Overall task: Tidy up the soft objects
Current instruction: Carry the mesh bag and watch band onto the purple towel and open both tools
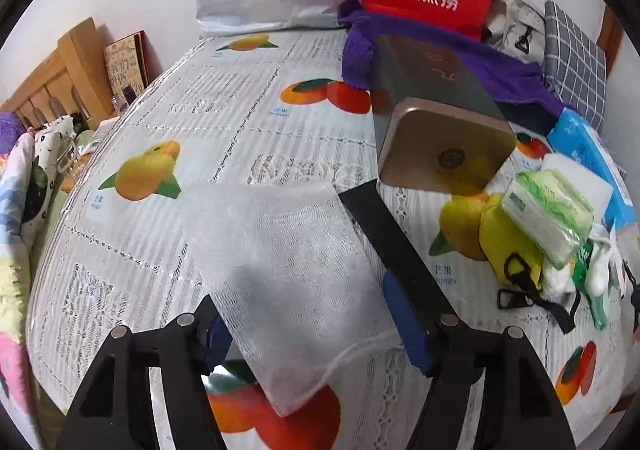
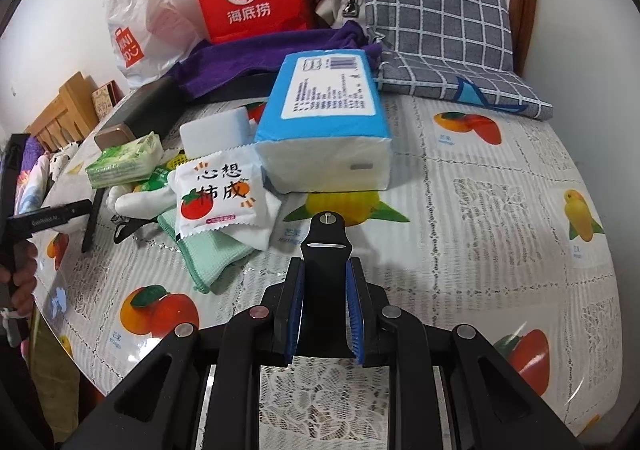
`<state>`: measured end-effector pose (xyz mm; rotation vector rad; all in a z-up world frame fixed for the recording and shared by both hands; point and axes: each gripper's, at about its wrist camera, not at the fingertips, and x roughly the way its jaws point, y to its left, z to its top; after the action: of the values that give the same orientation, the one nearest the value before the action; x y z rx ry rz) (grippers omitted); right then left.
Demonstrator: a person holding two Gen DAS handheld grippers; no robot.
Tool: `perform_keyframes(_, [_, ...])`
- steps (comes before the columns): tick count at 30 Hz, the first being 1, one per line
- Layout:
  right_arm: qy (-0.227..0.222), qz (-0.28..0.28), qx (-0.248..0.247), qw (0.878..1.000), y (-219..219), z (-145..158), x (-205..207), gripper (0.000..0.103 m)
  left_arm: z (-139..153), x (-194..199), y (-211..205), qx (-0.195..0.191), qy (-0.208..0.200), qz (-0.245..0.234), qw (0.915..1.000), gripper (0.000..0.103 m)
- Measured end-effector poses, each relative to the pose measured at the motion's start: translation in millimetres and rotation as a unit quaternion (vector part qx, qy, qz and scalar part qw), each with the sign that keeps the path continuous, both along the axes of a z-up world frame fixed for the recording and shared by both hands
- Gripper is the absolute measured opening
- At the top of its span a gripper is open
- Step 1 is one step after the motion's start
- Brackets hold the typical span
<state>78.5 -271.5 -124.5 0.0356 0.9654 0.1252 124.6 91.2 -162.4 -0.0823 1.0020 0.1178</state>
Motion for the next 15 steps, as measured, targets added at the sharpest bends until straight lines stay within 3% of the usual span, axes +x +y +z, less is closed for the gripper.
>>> perform_keyframes(1, [-0.002, -0.001, 0.002, 1.0, -1.6, 2.1, -0.3, 0.021, 0.4, 1.2, 0.3, -0.001, -0.001, 0.001, 1.0, 0.063])
perform_keyframes(5, [-0.013, -0.002, 0.014, 1.0, -5.8, 12.7, -1.4, 0.021, 4.9, 3.5, 1.8, -0.015, -0.003, -0.003, 0.9999, 0.02])
perform_keyframes(7, [-0.02, -0.003, 0.016, 1.0, -6.3, 19.0, -0.9, 0.021, 5.2, 4.1, 1.5, -0.015, 0.001, -0.005, 0.9999, 0.01])
perform_keyframes(15, [-0.042, 0.008, 0.006, 0.999, -0.8, 40.1, 6.0, 0.021, 35.3, -2.0, 2.4, -0.04, -0.015, -0.016, 0.999, 0.007])
